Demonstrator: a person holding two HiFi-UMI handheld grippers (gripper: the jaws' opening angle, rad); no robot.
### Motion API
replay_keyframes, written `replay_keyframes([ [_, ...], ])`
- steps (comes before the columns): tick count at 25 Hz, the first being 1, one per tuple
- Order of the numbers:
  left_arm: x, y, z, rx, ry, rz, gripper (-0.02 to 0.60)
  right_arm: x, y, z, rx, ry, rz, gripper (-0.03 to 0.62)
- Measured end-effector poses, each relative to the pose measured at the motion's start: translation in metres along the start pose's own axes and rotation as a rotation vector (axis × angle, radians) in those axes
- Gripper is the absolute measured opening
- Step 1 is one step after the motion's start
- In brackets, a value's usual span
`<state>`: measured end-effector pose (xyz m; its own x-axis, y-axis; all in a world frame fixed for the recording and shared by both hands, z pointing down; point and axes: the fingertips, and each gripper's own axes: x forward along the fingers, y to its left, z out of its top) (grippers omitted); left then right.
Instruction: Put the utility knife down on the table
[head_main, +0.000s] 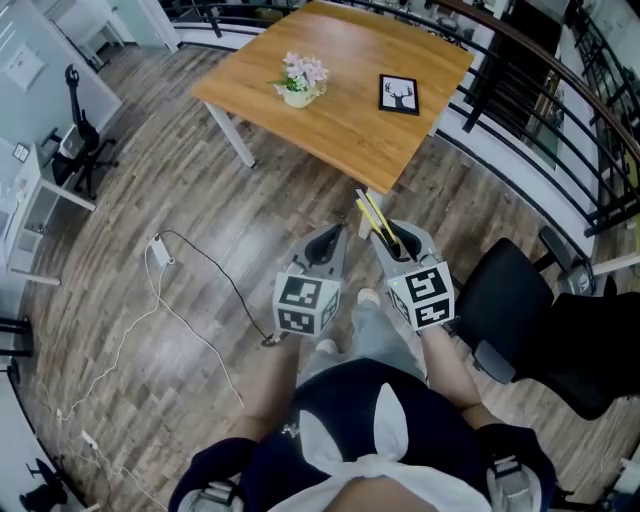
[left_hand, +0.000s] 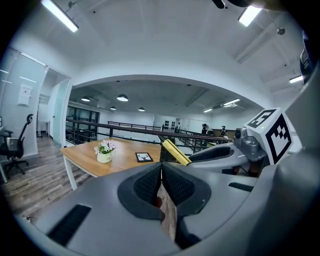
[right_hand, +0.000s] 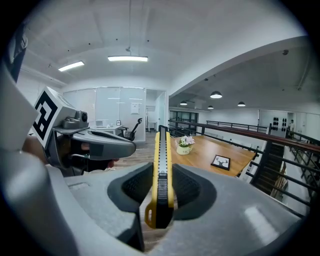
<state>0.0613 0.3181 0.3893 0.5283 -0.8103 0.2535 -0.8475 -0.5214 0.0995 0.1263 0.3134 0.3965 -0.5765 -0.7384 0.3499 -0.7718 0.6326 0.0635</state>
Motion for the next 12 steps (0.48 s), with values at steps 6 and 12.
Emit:
replay_keyframes([
  [6,0.058,0.019,0.026,0.014,-0.018,0.040,0.021,0.037,-0.055,0.021,-0.042,-0.021,0.037,0.117],
  [12,0.109,0.033,0.042,-0.012,-0.050,0.104,0.020,0.068,-0.103,0.036,-0.084,-0.042,0.082,0.117],
])
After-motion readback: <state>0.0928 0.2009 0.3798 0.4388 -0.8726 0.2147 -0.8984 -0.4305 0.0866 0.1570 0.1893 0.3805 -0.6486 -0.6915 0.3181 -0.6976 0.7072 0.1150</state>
